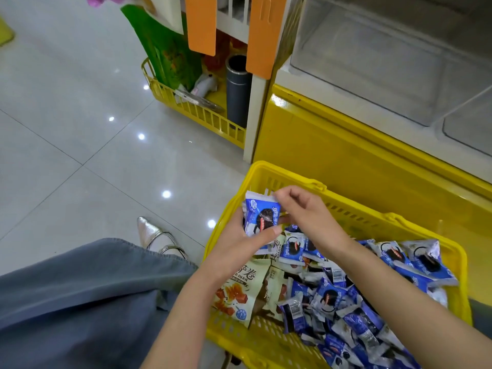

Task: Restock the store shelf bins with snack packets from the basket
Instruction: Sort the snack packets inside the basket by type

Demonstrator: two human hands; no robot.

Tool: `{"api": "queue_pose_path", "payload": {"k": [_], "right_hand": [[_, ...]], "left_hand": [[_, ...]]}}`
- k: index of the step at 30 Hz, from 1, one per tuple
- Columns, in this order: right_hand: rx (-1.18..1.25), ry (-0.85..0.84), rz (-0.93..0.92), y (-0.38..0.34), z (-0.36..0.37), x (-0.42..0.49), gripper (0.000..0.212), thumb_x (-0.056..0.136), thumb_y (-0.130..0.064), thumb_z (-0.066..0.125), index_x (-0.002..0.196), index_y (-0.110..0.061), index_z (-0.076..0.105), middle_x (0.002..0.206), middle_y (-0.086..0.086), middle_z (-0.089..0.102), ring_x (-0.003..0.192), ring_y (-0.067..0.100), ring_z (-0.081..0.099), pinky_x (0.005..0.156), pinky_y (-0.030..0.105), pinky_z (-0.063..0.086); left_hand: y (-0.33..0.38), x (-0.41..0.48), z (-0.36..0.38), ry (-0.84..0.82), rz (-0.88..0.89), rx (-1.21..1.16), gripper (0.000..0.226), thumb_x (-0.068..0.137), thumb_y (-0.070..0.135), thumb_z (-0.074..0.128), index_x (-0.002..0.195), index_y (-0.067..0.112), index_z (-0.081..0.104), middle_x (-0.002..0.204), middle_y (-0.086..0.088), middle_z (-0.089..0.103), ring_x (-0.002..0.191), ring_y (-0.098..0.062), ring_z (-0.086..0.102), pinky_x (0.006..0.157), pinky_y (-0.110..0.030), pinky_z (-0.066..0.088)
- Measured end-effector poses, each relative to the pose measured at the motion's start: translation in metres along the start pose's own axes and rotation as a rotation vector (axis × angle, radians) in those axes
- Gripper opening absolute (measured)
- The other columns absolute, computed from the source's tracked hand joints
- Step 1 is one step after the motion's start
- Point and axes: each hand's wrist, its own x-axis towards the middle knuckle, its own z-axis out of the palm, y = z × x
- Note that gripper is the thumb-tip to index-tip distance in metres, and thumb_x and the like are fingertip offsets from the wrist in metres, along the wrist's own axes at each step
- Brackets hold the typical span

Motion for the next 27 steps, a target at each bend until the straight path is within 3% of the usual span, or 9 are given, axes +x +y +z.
{"api": "queue_pose_path", "payload": {"k": [3,7,10,13,16,19,23,25,27], "right_hand": [[-0.063,0.138,0.061,0.032,-0.02,0.006,0.017,0.097,-0.022,0.046,0.094,-0.015,0.061,0.089,-0.001,0.066,0.078,0.006,0.065,0.069,0.014,0.053],[-0.494,0.153,0.28,0.11,-0.043,0.019,0.014,0.095,-0.011,0.051,0.102,-0.007,0.062,0.102,0.008,0.066,0.094,0.02,0.061,0.086,0.027,0.049],[-0.68,0.039,0.381,0.154,-0.046,0.028,0.038,0.091,-0.014,0.059,0.127,-0.001,0.052,0.128,0.014,0.055,0.119,0.026,0.052,0.097,0.029,0.039],[-0.927,-0.063,0.348,0.172,-0.042,0.037,0.066,0.085,-0.031,0.068,0.14,-0.009,0.039,0.14,0.011,0.044,0.129,0.027,0.04,0.105,0.035,0.035],[-1.165,-0.117,0.32,0.178,-0.037,0.043,0.078,0.078,-0.047,0.07,0.14,-0.013,0.038,0.137,0.009,0.047,0.127,0.026,0.037,0.103,0.034,0.032],[-1.248,-0.133,0.306,0.176,-0.039,0.046,0.077,0.074,-0.052,0.072,0.134,-0.013,0.045,0.13,0.009,0.051,0.123,0.025,0.04,0.1,0.032,0.033],[-1.055,-0.036,0.224,0.168,-0.044,0.034,0.059,0.076,-0.044,0.073,0.122,-0.011,0.057,0.121,0.009,0.056,0.116,0.026,0.045,0.093,0.033,0.038],[-0.957,0.058,0.149,0.157,-0.048,0.022,0.041,0.08,-0.043,0.069,0.103,-0.01,0.062,0.105,0.007,0.06,0.102,0.025,0.054,0.078,0.033,0.042],[-0.888,0.125,0.089,0.144,-0.055,0.007,0.037,0.083,-0.047,0.064,0.086,-0.01,0.059,0.083,0.005,0.059,0.079,0.024,0.057,0.062,0.034,0.04]], "left_hand": [[-0.005,0.004,-0.003,0.069,-0.024,0.04,0.038,0.077,0.028,0.073,0.106,0.034,0.05,0.097,0.015,0.065,0.079,0.008,0.062,0.062,-0.003,0.044],[-0.012,0.008,-0.005,0.12,-0.045,0.099,0.035,0.078,0.027,0.072,0.097,0.036,0.044,0.098,0.014,0.06,0.077,0.013,0.059,0.06,0.0,0.041],[-0.015,0.009,-0.005,0.117,-0.073,0.117,0.038,0.079,0.03,0.07,0.105,0.036,0.042,0.104,0.011,0.061,0.089,0.005,0.06,0.067,-0.005,0.044],[-0.014,0.009,-0.007,0.127,-0.09,0.107,0.037,0.08,0.029,0.069,0.104,0.037,0.043,0.104,0.012,0.061,0.091,0.002,0.062,0.064,-0.002,0.043],[-0.012,0.009,-0.009,0.133,-0.106,0.087,0.04,0.079,0.031,0.069,0.108,0.038,0.043,0.103,0.015,0.062,0.088,0.002,0.064,0.063,-0.005,0.045],[-0.01,0.009,-0.009,0.132,-0.107,0.091,0.045,0.078,0.032,0.069,0.115,0.033,0.043,0.101,0.016,0.062,0.082,0.007,0.063,0.059,-0.002,0.043],[-0.009,0.007,-0.007,0.129,-0.119,0.131,0.044,0.078,0.036,0.068,0.112,0.033,0.04,0.098,0.018,0.061,0.079,0.012,0.06,0.058,-0.002,0.043],[-0.007,0.004,-0.003,0.141,-0.109,0.131,0.047,0.079,0.033,0.068,0.114,0.028,0.037,0.097,0.016,0.058,0.073,0.017,0.058,0.056,0.0,0.041],[-0.004,0.001,0.001,0.135,-0.093,0.146,0.046,0.081,0.029,0.068,0.113,0.024,0.035,0.096,0.015,0.056,0.069,0.02,0.056,0.054,0.002,0.039]]}}
